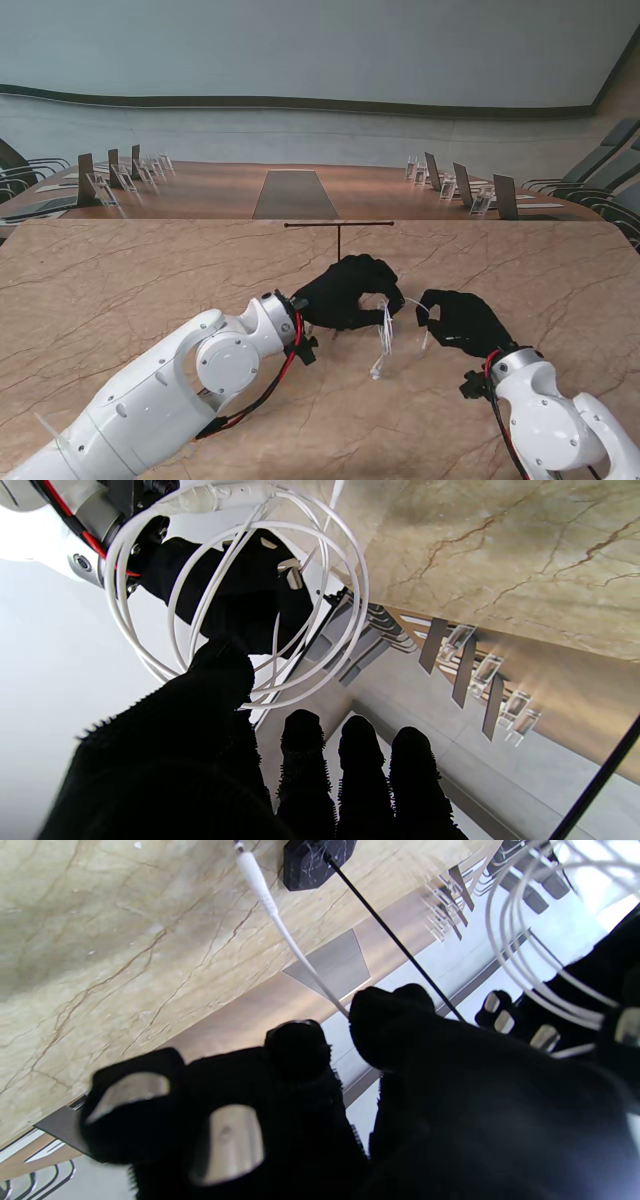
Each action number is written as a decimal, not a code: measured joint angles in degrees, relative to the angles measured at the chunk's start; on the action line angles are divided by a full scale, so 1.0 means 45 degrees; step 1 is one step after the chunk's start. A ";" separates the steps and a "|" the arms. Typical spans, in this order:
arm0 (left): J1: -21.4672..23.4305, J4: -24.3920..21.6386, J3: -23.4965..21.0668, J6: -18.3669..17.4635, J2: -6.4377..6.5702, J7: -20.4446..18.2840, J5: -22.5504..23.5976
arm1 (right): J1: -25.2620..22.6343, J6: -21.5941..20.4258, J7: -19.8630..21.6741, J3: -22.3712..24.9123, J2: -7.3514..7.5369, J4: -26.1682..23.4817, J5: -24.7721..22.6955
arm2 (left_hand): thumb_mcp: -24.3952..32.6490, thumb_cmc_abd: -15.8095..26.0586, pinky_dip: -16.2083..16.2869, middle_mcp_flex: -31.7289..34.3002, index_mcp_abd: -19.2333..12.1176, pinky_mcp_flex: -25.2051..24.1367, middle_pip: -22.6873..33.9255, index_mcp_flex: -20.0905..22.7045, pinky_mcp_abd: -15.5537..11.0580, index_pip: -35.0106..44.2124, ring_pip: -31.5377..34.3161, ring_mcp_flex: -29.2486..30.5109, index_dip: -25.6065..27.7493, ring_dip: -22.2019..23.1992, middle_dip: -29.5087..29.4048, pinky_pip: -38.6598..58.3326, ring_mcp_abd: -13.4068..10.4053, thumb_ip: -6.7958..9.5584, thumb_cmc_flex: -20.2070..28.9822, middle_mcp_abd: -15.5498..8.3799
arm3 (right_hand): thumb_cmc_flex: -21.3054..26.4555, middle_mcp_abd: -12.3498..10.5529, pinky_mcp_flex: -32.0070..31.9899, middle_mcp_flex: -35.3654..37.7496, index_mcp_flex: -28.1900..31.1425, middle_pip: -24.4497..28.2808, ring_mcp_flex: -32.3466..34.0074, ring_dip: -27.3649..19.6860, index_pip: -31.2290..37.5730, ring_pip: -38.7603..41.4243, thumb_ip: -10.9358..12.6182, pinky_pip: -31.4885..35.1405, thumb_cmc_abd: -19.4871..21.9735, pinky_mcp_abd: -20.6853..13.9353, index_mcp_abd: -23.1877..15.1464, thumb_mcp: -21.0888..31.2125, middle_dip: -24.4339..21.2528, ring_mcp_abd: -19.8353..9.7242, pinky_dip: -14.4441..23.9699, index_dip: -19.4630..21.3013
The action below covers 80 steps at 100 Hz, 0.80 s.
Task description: Take the wired earphone off the rack, coil the cable and place them on the table
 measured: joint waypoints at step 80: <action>0.0007 0.0479 0.0138 0.0359 0.0017 0.0009 -0.0188 | 0.0311 0.1101 -0.0697 -0.0719 -0.0410 -0.0450 0.3099 | -0.3798 0.1383 -0.0912 0.3023 -0.0133 0.0493 0.0831 -0.0538 0.0803 -0.0270 0.0782 0.2644 0.0000 0.0463 0.0124 0.3798 0.0989 0.0280 0.2110 0.0525 | 0.0910 0.0443 0.0580 -0.0119 -0.1891 -0.0214 0.0008 0.0669 0.2208 -0.0169 0.0028 0.0251 0.1342 0.0653 0.0906 -0.0574 -0.0582 0.0419 0.0669 0.0614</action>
